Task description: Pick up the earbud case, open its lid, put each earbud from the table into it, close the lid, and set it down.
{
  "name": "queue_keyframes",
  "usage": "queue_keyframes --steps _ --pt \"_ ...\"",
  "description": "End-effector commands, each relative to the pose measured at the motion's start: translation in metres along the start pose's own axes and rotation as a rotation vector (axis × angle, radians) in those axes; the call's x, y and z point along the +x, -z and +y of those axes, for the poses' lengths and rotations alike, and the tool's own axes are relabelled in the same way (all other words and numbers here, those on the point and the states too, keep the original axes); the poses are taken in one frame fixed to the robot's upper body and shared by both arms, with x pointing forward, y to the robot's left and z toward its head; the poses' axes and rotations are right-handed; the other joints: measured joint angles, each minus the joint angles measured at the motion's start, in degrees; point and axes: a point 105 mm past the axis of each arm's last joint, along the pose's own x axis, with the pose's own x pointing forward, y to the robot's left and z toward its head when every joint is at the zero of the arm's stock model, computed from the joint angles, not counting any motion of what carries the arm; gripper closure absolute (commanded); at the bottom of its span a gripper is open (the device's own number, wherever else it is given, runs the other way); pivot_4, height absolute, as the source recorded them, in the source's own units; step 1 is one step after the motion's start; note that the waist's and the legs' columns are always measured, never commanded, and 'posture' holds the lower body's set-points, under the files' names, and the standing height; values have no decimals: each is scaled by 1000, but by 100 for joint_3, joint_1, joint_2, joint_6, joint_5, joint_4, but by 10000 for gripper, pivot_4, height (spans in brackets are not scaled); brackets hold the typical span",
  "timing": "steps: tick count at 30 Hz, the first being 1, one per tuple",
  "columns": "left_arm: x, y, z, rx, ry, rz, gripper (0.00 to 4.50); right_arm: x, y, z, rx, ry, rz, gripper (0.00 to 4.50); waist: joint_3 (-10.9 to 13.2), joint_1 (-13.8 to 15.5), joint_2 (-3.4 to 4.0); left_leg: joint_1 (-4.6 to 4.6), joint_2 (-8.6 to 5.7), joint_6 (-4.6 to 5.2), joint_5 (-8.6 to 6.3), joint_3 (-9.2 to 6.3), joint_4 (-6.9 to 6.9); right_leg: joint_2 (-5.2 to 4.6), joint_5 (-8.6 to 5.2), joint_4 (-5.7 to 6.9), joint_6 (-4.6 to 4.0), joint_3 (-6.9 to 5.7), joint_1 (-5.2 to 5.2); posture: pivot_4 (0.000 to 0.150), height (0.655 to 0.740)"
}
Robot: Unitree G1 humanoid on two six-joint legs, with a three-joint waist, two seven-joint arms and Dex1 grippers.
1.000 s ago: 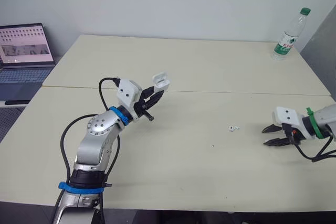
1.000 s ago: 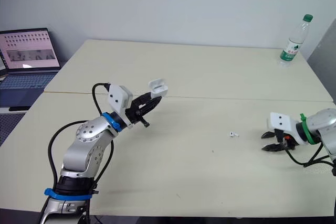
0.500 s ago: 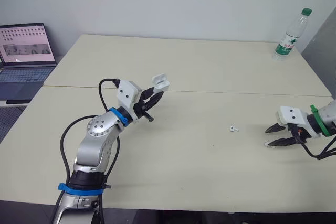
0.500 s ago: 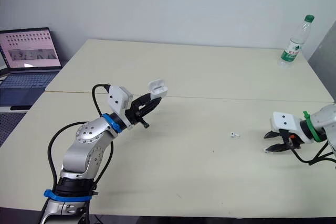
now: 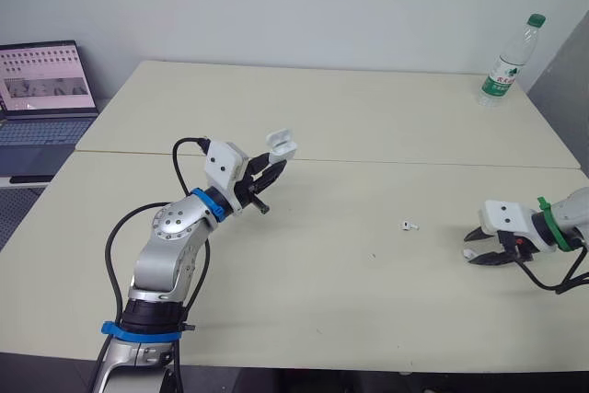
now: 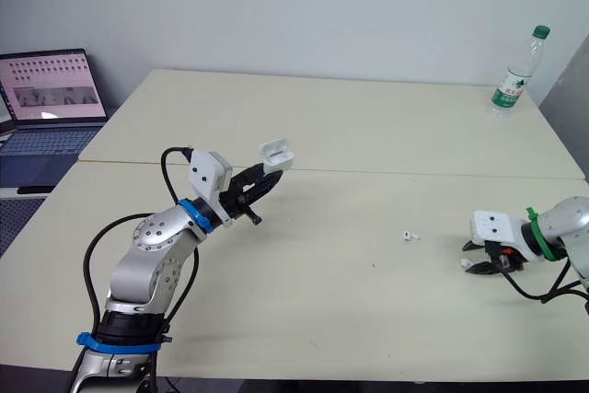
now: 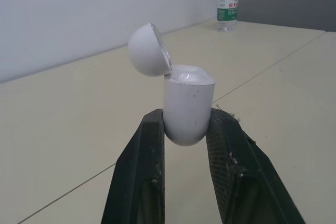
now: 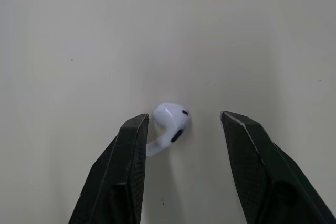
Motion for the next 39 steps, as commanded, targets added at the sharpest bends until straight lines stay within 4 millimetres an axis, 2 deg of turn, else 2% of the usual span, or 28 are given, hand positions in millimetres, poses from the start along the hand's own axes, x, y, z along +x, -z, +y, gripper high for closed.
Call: queue_keyframes --steps 1,16,35,39 --pt "1 -15 1 38 1 -42 37498 -5 -2 -7 -19 48 -6 22602 0 0 0 0 0 0 0 1 0 0 0 0 0 1 0 1500 7400" --pt "1 -14 1 37 7 -42 37498 -20 4 -25 -14 90 28 22602 0 1 0 0 -1 0 0 2 0 0 0 0 0 2 0 1500 7400" --pt "2 -12 0 33 13 -39 37498 -35 14 -16 -14 44 70 22602 0 0 0 1 0 0 0 2 0 -1 1 0 -1 2 0 1500 7400" --pt "3 -11 -1 31 17 -40 37498 -38 9 -18 1 46 58 22602 0 1 0 0 0 0 0 2 0 -1 1 1 -1 3 0 1500 7400"
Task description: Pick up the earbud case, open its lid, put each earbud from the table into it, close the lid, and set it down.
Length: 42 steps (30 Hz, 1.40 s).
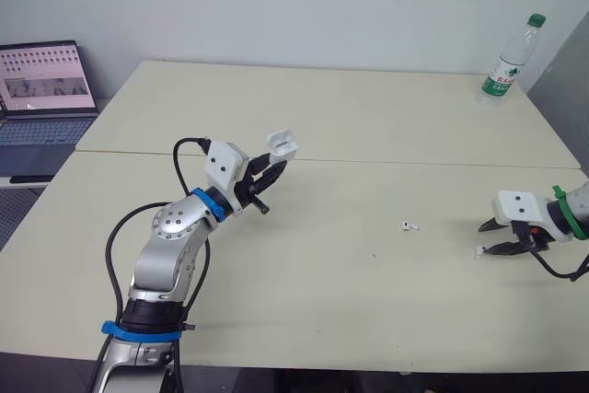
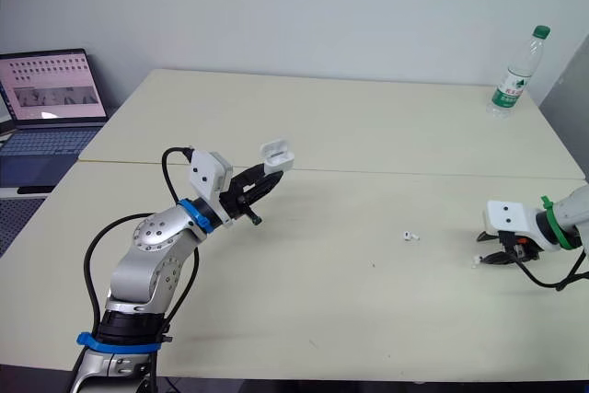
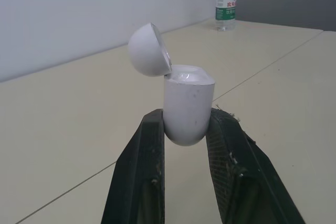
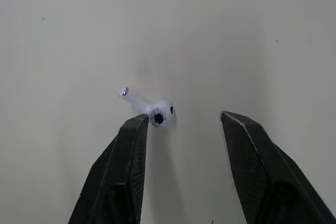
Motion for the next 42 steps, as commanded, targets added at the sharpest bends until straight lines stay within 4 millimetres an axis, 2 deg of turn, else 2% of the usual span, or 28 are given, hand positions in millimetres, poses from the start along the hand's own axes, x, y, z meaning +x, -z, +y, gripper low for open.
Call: queue_keyframes --steps 1,6,12,22,35,42 --pt "3 -12 -1 32 10 -41 37498 -18 -6 -5 9 37 -8 22602 0 0 0 0 0 0 0 0 0 0 0 0 0 0 0 1500 7400" --pt "3 -11 -1 29 11 -41 37498 -21 -15 -6 37 43 -31 22602 0 0 0 0 1 0 0 -1 0 0 0 0 0 -1 0 1500 7400" --pt "4 -11 -3 27 13 -41 37498 -14 -28 -5 99 54 -80 22602 0 2 0 -1 0 0 0 -3 0 0 0 0 0 -3 0 1500 7400" --pt "6 -14 -3 31 18 -43 37498 6 -25 -3 76 91 -68 22602 0 0 0 -1 0 0 0 -2 0 1 0 0 0 -2 0 1500 7400" --pt "5 -14 -1 35 19 -39 37498 7 -6 1 63 91 -18 22602 0 1 0 -1 -1 0 0 -2 0 1 0 0 0 -2 0 1500 7400" --pt "6 -14 -1 36 18 -41 37498 6 -6 3 100 94 -33 22602 0 -1 0 -1 0 0 0 -2 0 1 0 0 0 -2 0 1500 7400"
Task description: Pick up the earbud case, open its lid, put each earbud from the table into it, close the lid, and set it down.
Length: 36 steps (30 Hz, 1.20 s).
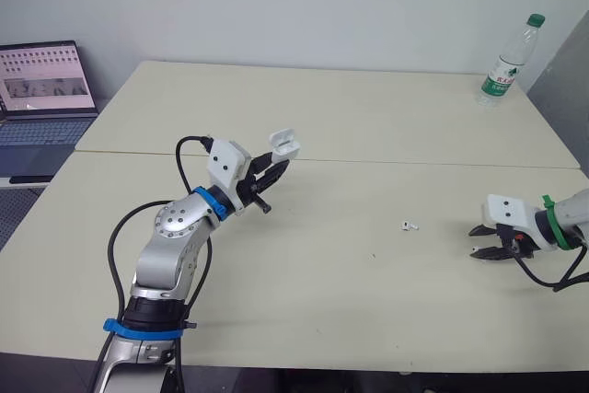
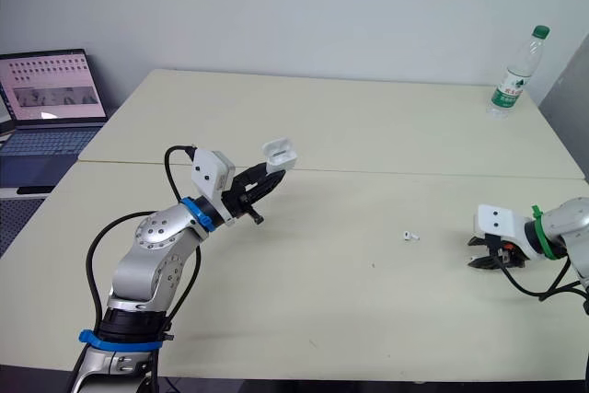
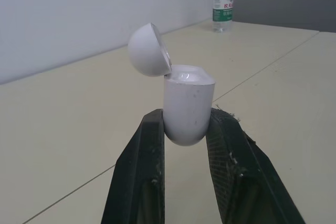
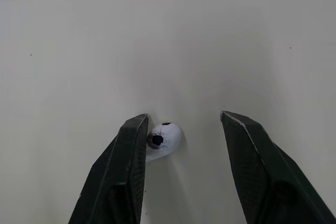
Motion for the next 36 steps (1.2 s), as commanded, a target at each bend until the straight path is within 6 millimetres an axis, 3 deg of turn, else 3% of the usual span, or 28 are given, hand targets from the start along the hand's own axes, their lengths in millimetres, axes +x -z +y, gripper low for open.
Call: queue_keyframes --steps 1,11,27,36 --pt "3 -12 0 34 8 -38 37498 -12 0 -3 -6 38 5 22602 0 1 0 0 0 0 0 0 0 0 0 0 0 1 0 1500 7400" --pt "4 -12 0 37 6 -38 37498 -16 13 3 -20 34 47 22602 0 3 0 0 -1 0 0 1 1 0 0 0 0 1 1 1500 7400" --pt "3 -13 -1 38 10 -39 37498 -8 2 16 5 -15 -17 22602 0 4 0 0 -1 0 0 -1 1 0 0 0 1 0 2 1500 7400" --pt "3 -13 -1 39 16 -39 37498 -13 -2 3 40 33 -21 22602 0 3 0 0 -1 0 0 0 1 0 0 0 1 0 2 1500 7400"
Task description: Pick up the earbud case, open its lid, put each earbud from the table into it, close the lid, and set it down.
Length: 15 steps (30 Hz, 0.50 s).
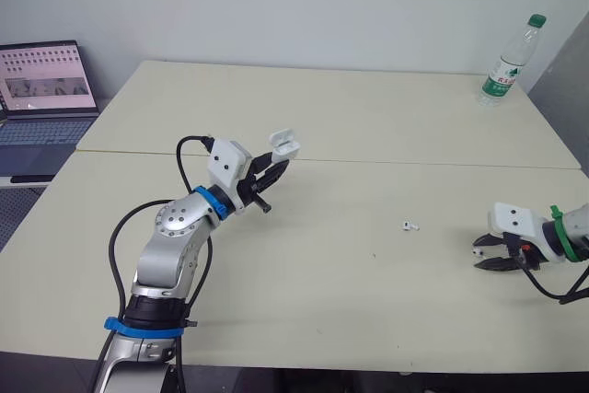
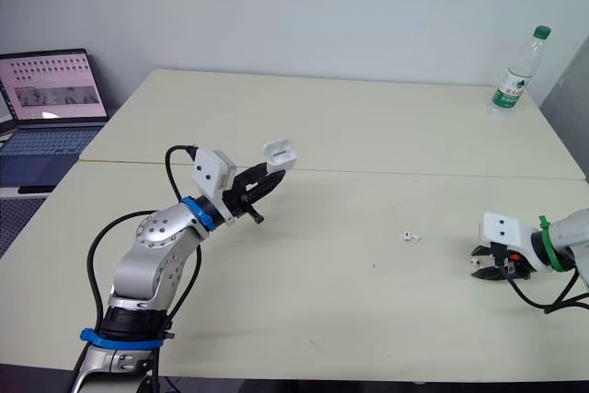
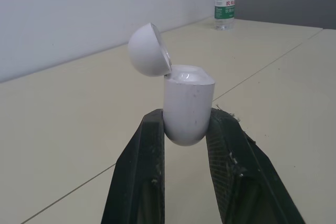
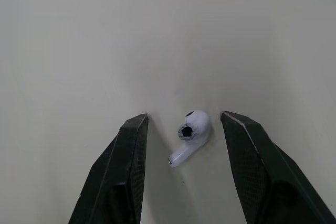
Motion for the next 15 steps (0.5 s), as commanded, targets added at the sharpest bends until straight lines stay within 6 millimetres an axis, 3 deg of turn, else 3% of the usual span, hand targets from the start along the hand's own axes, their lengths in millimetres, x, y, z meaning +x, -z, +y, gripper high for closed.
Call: queue_keyframes --steps 1,15 --pt "2 -14 -2 35 18 -47 37498 -9 -5 -12 -5 53 -6 22602 0 0 0 0 0 0 0 0 0 0 0 0 0 0 0 1500 7400" --pt "2 -13 -3 32 20 -49 37498 -15 -2 -23 -1 83 14 22602 0 -1 0 0 -1 0 0 1 0 0 0 0 0 1 0 1500 7400"
